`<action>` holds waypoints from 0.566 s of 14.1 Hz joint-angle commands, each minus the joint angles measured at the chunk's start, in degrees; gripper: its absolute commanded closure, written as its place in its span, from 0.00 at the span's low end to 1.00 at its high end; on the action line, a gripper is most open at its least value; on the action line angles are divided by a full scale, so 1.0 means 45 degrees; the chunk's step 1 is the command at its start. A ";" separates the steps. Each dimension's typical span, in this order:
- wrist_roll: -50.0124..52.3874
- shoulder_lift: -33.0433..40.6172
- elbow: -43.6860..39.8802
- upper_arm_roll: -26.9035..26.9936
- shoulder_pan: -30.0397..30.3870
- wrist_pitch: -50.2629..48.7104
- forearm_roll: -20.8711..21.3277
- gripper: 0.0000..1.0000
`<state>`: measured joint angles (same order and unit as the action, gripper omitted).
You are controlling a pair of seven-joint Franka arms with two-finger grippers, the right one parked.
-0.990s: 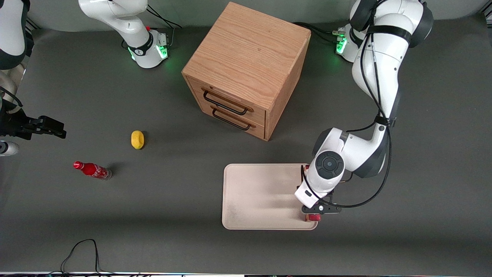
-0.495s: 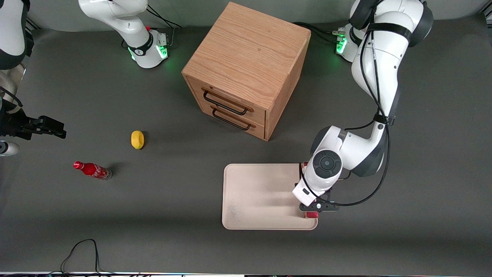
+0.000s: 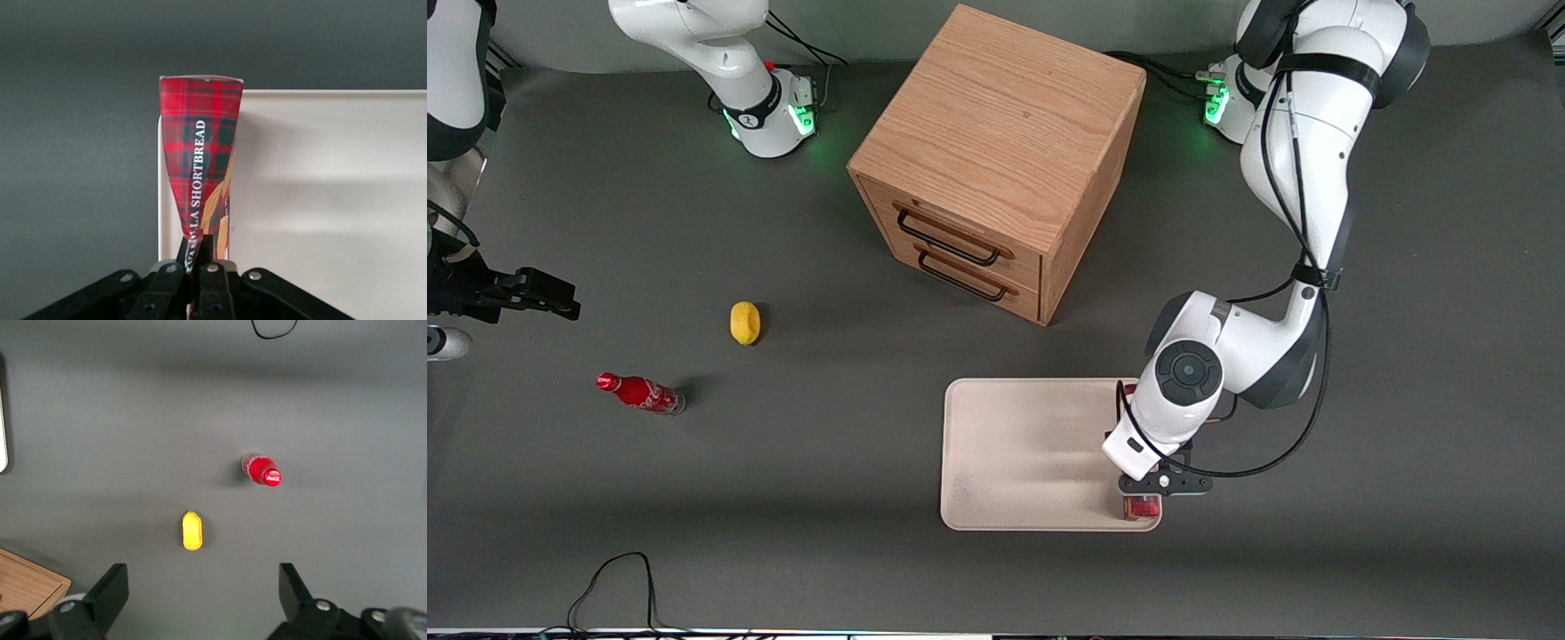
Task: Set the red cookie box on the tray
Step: 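Lower the box onto the tray's edge and open the left gripper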
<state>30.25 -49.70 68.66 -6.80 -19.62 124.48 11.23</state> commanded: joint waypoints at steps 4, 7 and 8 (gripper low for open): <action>0.0212 0.0380 0.0385 0.0105 0.0005 0.0267 -0.0114 0.00; 0.0173 0.2247 0.1629 0.0125 0.0608 -0.0064 -0.0346 0.00; 0.0211 0.3358 0.2642 0.0125 0.0920 -0.0123 -0.0542 0.00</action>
<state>30.48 -46.01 69.78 -6.38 -17.86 124.74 10.40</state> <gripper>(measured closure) 0.062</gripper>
